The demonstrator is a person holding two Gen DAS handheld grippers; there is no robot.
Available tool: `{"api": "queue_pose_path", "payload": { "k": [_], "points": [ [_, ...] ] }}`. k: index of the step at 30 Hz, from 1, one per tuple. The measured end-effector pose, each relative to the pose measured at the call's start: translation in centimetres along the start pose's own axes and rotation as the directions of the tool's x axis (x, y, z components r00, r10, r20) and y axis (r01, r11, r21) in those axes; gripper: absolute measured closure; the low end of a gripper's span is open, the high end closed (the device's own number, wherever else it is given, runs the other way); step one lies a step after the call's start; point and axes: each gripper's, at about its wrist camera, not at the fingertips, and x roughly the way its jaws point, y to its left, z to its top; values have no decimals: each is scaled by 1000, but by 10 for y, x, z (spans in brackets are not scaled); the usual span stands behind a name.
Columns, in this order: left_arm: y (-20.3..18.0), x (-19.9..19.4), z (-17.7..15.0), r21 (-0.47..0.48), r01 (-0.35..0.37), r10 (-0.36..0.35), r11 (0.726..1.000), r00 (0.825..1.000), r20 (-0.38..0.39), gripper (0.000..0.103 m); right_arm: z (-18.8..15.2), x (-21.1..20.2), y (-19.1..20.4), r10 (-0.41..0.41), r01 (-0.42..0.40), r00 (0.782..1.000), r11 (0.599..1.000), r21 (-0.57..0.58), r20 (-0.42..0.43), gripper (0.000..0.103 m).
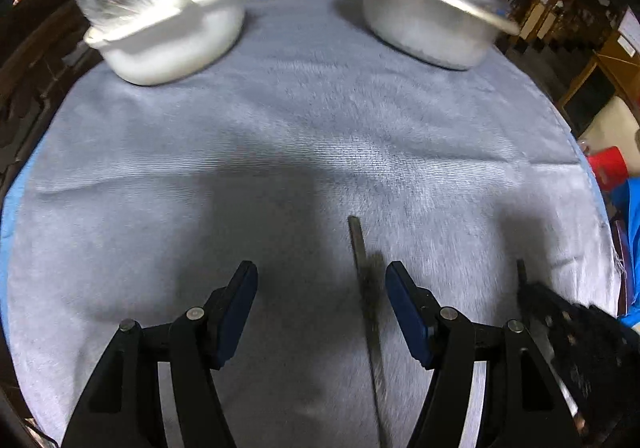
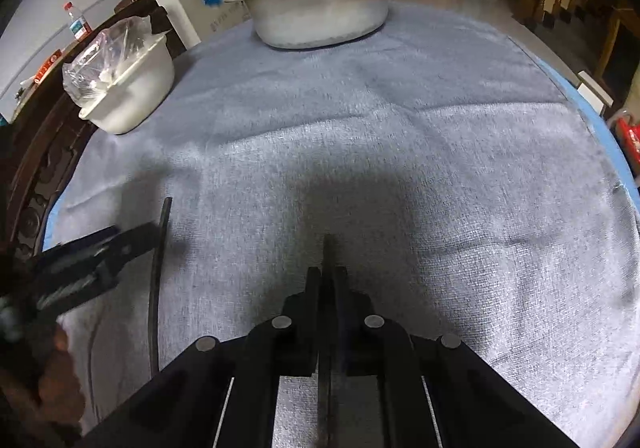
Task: Organize utensils
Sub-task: 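Close left tool on a chopstick while right tool grips another chopstick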
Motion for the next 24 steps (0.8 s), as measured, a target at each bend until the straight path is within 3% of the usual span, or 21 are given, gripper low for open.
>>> {"api": "queue_pose_path", "payload": {
  "k": [4,9,15,24],
  "points": [
    [-9,5,7,16,-16,16,1000,1000,24,43,-4,0,-2,17,-17,1000,1000,4,-1,96],
    [-18,7,8,57,-22,19,998,998,62,93,-5,-1,-3,22,-22,1000,1000,11,0,96],
    [-11,0,-5,61,26,-30,998,997,70,98,-11,-8,-7,73,-74,997,996,43,23,96],
    [16,-55,-40,29,63,-67,998,984,164,98,-22,-54,-9,164,-174,971,984,45,171,96]
  ]
}}
